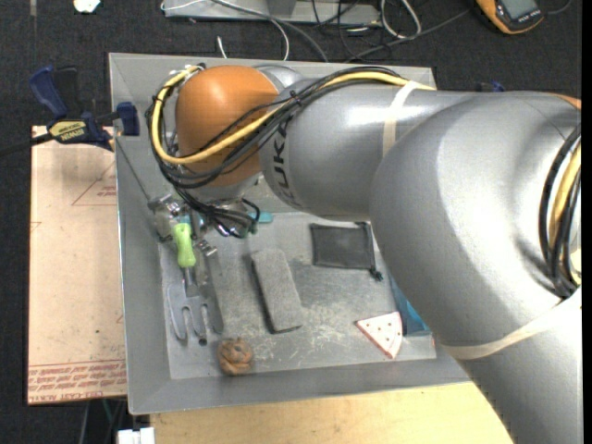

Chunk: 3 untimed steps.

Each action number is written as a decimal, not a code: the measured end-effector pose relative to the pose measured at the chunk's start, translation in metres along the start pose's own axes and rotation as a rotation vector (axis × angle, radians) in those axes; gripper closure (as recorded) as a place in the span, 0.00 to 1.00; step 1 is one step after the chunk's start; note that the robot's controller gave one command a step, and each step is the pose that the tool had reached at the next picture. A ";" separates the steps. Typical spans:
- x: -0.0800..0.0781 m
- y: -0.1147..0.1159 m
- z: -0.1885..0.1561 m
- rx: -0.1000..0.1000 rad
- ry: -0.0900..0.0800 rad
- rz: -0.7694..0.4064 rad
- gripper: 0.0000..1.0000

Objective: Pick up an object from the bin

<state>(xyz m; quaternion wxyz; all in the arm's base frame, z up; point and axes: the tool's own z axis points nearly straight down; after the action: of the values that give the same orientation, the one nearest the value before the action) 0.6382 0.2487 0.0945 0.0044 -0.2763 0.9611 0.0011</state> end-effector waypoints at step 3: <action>0.014 0.002 0.022 -0.004 -0.006 -0.215 1.00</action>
Offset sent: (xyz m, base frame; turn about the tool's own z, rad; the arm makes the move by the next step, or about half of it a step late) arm 0.0000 0.0000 0.0000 0.0000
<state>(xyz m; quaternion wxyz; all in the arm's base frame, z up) 0.6257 0.2428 0.0719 0.0068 -0.3780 0.9258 0.0036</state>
